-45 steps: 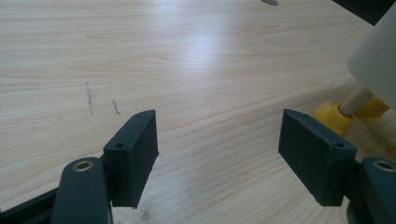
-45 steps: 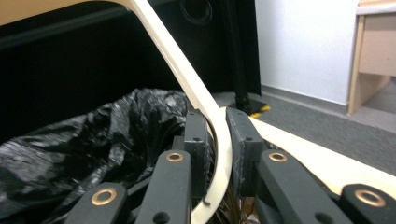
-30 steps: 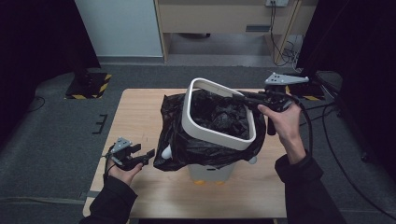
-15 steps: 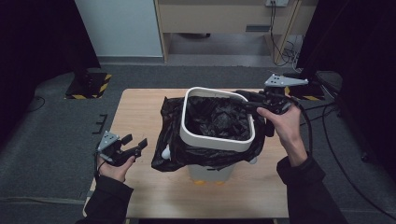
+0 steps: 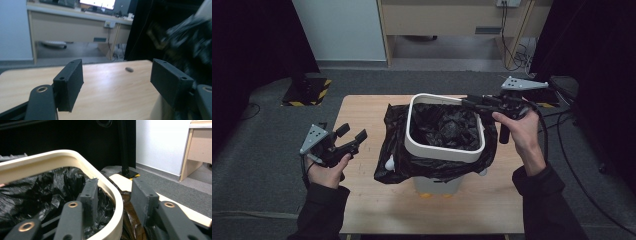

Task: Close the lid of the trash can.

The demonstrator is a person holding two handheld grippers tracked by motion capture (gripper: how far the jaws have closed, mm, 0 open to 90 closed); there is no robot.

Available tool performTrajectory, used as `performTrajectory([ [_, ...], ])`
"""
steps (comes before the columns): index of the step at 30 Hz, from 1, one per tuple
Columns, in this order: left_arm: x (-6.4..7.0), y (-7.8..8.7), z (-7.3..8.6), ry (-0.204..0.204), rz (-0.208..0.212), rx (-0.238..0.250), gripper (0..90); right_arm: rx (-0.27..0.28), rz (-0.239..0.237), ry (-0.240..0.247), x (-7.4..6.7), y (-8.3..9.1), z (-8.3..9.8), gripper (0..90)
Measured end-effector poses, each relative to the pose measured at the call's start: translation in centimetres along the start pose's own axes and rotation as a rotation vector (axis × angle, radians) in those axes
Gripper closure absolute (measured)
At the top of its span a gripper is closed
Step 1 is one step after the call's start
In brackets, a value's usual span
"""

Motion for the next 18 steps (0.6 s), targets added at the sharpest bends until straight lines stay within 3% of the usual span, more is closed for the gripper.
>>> performTrajectory([
  [4, 1.6, -0.2, -1.7, -0.012, 0.04, 0.044, 25.0, -0.003, -0.013, 0.008, -0.3, -0.3, 0.1, 68.6],
  [6, 2.6, -0.3, -2.6, -0.022, 0.063, 0.064, 24.9, 0.0, 0.009, 0.017, -0.3, -0.4, 0.1, 75.7],
  [18, 8.1, -1.1, -7.2, -0.058, 0.18, 0.159, 23.2, 0.011, 0.031, 0.037, -0.9, -0.2, -0.4, 75.9],
])
Point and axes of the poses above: each handheld gripper's, and its own axes: y roughly backward along the jaws, z roughly out of its underside, x roughly to its right, the point moved 4 cm from there along -y, roughly forward along the jaws, and after that the axes turned 3 degrees about -x, right-handed, at the moved point
